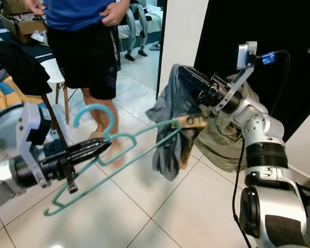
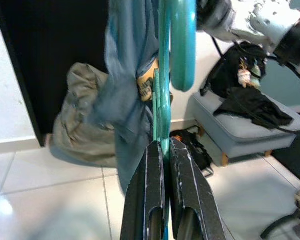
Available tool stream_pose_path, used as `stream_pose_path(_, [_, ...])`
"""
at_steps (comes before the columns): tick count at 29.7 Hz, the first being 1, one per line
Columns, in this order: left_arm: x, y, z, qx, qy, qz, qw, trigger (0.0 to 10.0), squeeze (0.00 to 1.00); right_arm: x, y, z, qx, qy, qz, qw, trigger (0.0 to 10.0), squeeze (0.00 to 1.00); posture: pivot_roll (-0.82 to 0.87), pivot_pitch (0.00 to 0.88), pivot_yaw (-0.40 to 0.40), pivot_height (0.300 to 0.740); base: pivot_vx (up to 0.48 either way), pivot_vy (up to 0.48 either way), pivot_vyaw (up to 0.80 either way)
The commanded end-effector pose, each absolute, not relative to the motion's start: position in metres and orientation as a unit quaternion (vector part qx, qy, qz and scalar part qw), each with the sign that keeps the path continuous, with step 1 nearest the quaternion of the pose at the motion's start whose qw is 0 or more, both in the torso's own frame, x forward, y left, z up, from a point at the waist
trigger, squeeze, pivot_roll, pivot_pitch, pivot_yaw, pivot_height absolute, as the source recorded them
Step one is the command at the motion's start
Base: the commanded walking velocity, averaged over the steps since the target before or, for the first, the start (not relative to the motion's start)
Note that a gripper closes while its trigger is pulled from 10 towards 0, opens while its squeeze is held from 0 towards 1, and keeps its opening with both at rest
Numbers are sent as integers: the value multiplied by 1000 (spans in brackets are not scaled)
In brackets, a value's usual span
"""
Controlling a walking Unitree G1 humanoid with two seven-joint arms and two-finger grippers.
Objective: Hang hanger
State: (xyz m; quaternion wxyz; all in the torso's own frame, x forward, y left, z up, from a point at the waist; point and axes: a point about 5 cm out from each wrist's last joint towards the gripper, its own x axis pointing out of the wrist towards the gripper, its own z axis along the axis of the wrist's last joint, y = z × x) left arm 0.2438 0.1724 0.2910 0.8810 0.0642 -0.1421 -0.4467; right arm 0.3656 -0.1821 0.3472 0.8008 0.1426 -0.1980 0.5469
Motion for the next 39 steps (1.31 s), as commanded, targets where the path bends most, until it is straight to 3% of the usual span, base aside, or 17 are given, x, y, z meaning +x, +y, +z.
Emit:
stream_pose_path(1, [243, 168, 293, 61, -156, -452, 876, 10000, 0, 367, -184, 342, 132, -191, 536, 812, 10000, 0, 24, 185, -113, 740, 0, 0, 0])
stream_pose_path(3, [243, 168, 293, 61, -156, -452, 876, 10000, 0, 367, -184, 342, 132, -191, 536, 812, 10000, 0, 24, 185, -113, 740, 0, 0, 0])
stream_pose_path(6, [247, 167, 303, 84, -178, -445, 874, 10000, 0, 375, -181, 325, 123, -170, 509, 835, 10000, 0, 35, 177, -122, 740, 0, 0, 0])
stream_pose_path(8, [250, 166, 311, 102, -195, -432, 875, 10000, 0, 386, -178, 317, 104, -160, 457, 869, 10000, 0, 37, 172, -120, 740, 0, 0, 0])
stream_pose_path(9, [250, 166, 311, 102, -195, -432, 875, 10000, 0, 386, -178, 317, 104, -160, 457, 869, 10000, 0, 37, 172, -120, 740, 0, 0, 0])
stream_pose_path(11, [251, 164, 313, 117, -203, -428, 873, 10000, 0, 394, -178, 316, 95, -159, 403, 896, 10000, 0, 39, 168, -120, 740, 0, 0, 0])
stream_pose_path(17, [253, 160, 314, 126, -210, -424, 872, 10000, 0, 400, -179, 320, 96, -166, 357, 914, 10000, 0, 43, 156, -124, 740, 0, 0, 0])
stream_pose_path(24, [252, 158, 315, 127, -217, -422, 871, 10000, 0, 402, -181, 323, 89, -171, 336, 922, 10000, 0, 43, 147, -124, 740, 0, 0, 0])
stream_pose_path(32, [248, 166, 301, 129, -189, -413, 881, 10000, 0, 391, -182, 366, 99, -249, 385, 883, 10000, 0, 34, 148, -121, 740, 0, 0, 0])
stream_pose_path(39, [231, 189, 301, 128, -157, -417, 886, 10000, 0, 385, -196, 354, 70, -223, 434, 870, 10000, 0, 46, 152, -124, 740, 0, 0, 0])
